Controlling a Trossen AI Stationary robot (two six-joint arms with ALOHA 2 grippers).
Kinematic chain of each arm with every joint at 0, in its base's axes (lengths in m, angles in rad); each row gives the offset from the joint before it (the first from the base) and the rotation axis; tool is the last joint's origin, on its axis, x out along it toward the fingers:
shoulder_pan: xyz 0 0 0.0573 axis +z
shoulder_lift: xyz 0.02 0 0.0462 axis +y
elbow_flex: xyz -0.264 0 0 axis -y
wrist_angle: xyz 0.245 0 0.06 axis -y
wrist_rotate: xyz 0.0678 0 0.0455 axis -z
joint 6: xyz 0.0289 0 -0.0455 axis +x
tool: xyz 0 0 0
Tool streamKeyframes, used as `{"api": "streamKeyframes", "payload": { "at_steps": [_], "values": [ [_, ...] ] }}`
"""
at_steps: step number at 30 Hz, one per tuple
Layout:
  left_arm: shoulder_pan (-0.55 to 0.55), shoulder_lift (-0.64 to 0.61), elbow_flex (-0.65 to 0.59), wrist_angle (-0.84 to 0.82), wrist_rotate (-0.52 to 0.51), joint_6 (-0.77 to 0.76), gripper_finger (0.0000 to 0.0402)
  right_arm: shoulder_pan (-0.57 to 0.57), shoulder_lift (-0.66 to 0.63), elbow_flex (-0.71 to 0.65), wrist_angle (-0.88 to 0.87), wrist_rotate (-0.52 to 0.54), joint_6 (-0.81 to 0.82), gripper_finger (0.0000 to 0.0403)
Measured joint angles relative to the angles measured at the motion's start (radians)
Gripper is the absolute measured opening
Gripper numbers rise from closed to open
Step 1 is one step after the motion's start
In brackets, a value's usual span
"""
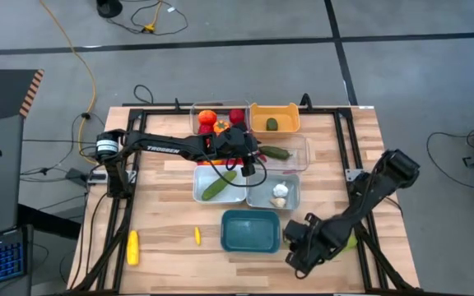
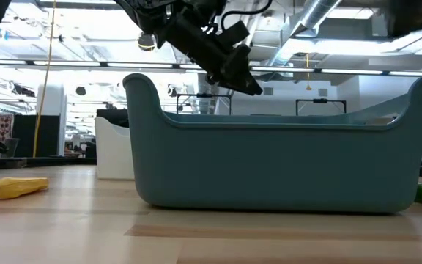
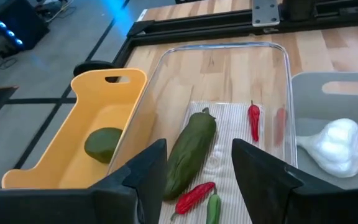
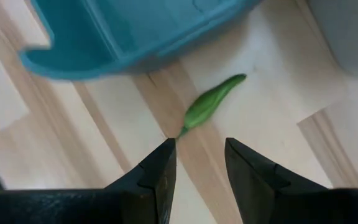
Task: Sort produce into baskets
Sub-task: Put the top green chili pepper into the bottom transparent bin
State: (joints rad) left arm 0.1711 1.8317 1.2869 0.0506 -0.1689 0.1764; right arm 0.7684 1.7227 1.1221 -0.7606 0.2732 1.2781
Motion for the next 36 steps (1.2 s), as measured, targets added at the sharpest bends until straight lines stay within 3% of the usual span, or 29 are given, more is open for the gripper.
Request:
{"api": "streamKeyframes", "payload": {
  "at_steps": [6, 17, 36],
  "values": [
    [0.0, 0.0, 0.0, -0.012, 0.0, 0.0, 0.0169, 0.063, 0.077, 0.001, 0.037, 0.134, -0.003, 0.0164],
    [0.0, -0.001, 0.0, -0.015, 0.002, -0.001, 0.0169, 0.076, 0.176, 0.001, 0.07, 0.181, 0.024, 0.0164],
    [0.0, -0.001, 0.0, -0.015, 0.004, -0.001, 0.0169, 0.075, 0.187, 0.0, 0.095, 0.238, 0.032, 0.0164]
  ]
}}
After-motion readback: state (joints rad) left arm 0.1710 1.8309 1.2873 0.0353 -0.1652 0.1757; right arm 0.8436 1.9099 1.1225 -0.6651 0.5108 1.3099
